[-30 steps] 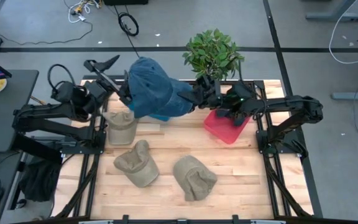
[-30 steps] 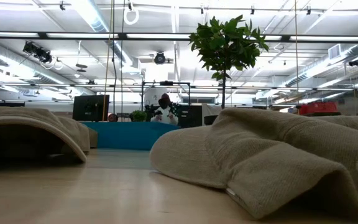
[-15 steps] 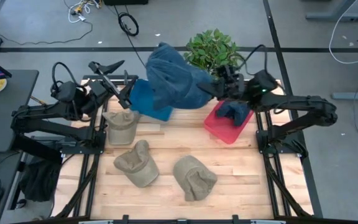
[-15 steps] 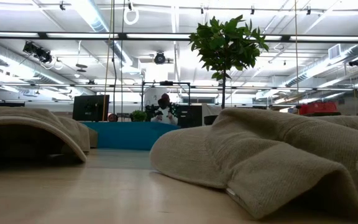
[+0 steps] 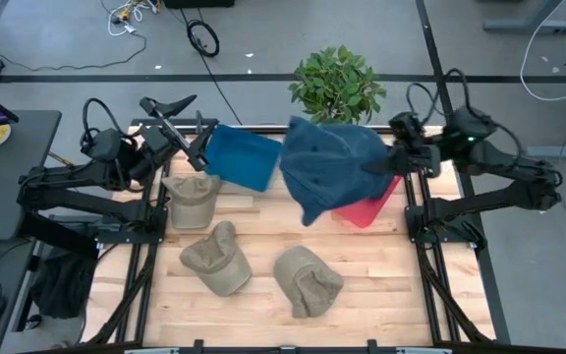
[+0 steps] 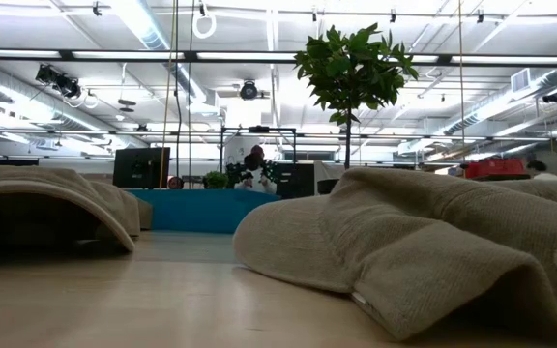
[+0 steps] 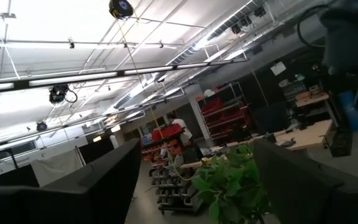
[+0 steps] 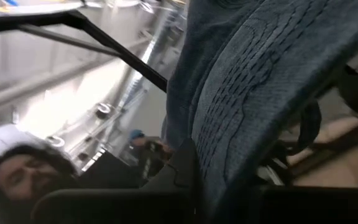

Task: Pick & Place hat
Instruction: Put the blue cap into the red bin

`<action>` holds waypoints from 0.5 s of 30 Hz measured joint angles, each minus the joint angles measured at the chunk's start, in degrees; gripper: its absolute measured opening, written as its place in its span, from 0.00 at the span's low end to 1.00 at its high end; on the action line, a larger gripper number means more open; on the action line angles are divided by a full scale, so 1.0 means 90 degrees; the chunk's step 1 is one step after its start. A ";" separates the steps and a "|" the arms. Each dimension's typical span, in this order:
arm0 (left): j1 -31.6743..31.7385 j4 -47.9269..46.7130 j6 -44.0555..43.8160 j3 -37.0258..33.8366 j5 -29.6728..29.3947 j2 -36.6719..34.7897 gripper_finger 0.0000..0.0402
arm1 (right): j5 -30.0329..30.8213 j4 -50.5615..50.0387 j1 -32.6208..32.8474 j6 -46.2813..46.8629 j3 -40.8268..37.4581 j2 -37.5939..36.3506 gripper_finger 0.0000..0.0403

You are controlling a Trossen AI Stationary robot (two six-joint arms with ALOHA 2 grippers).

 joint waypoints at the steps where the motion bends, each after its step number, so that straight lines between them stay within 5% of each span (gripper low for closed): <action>1: 0.0000 0.0000 0.0002 0.0000 -0.0025 0.0000 0.79 | -0.0001 -0.0310 0.0000 -0.0091 0.0000 -0.0146 0.02; 15: 0.0000 -0.0049 -0.0005 0.0000 -0.0201 0.0000 0.79 | 0.0878 -0.5622 0.0000 -0.0434 0.0002 -0.1375 0.02</action>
